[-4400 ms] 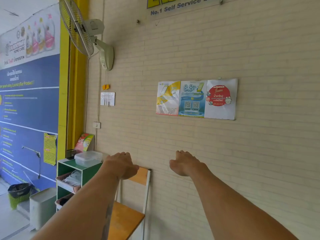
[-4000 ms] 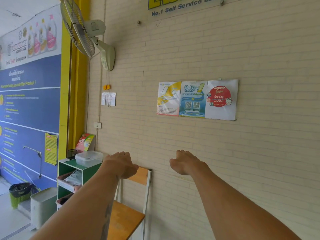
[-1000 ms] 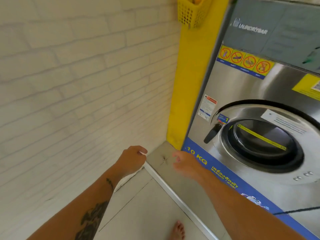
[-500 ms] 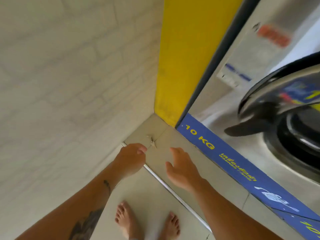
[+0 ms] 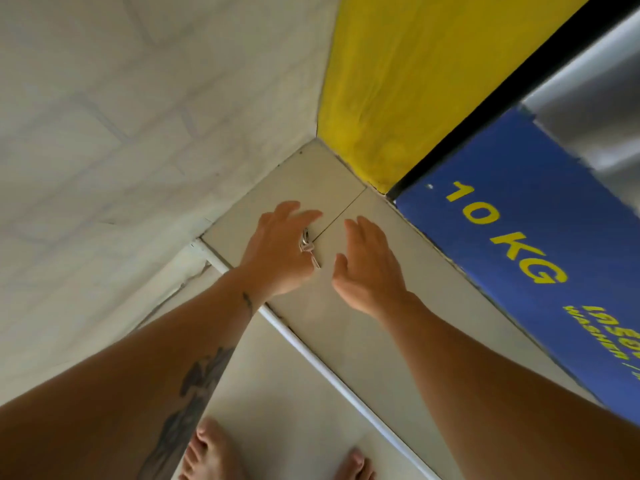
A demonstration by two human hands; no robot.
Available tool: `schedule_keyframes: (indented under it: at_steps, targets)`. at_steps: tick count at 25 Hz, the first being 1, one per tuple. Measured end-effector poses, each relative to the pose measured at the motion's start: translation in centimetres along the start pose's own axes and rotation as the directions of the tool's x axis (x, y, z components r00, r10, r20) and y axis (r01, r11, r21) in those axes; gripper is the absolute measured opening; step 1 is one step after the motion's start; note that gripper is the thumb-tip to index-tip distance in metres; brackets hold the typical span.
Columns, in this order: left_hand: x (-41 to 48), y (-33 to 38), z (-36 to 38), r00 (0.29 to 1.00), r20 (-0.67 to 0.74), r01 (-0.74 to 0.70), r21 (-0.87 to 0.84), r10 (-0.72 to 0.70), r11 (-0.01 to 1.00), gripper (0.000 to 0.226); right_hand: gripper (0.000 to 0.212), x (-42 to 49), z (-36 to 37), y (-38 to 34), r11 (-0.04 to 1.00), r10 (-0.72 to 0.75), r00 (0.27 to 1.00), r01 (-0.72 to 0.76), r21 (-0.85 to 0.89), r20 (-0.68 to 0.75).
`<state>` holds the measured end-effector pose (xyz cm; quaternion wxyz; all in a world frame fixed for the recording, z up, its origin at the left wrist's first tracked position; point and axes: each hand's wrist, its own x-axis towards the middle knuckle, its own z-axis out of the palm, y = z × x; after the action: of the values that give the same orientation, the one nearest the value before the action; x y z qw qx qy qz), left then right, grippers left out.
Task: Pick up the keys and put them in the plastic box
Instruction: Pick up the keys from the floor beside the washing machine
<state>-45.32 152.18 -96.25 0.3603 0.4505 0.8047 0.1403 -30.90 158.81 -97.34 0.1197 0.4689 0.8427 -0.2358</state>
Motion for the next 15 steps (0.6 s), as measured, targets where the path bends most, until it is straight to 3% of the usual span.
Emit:
schedule_keyframes:
  at_steps: [2,5,10,13,15]
  targets:
    - [1.3,-0.9,1.4,0.995,0.047,-0.092,0.130,0.086,0.987,0.075,0.063,2.0,1.7,0.8,0.998,-0.028,0.998,0.024,-0.065,-0.051]
    - [2.4,-2.4,3.2,0.978,0.025,-0.206,0.313,0.209,0.927,0.065,0.066,3.3,3.7,1.6,0.988,-0.052,0.995,0.039,-0.152,-0.082]
    - [2.4,-5.3,4.8,0.915,-0.134,-0.308,0.377,0.381,0.873,0.021,0.072,3.1,5.4,2.4,0.969,-0.062,0.996,0.045,-0.244,-0.062]
    - [2.2,-6.0,5.3,0.893,-0.119,-0.347,0.433,0.434,0.832,0.018,0.072,3.1,5.1,2.5,0.970,-0.053,0.998,0.047,-0.240,-0.021]
    - [2.3,-5.7,5.0,0.915,-0.105,-0.317,0.410,0.390,0.855,0.014,0.073,3.1,4.7,2.4,0.970,-0.044,0.999,0.048,-0.239,0.022]
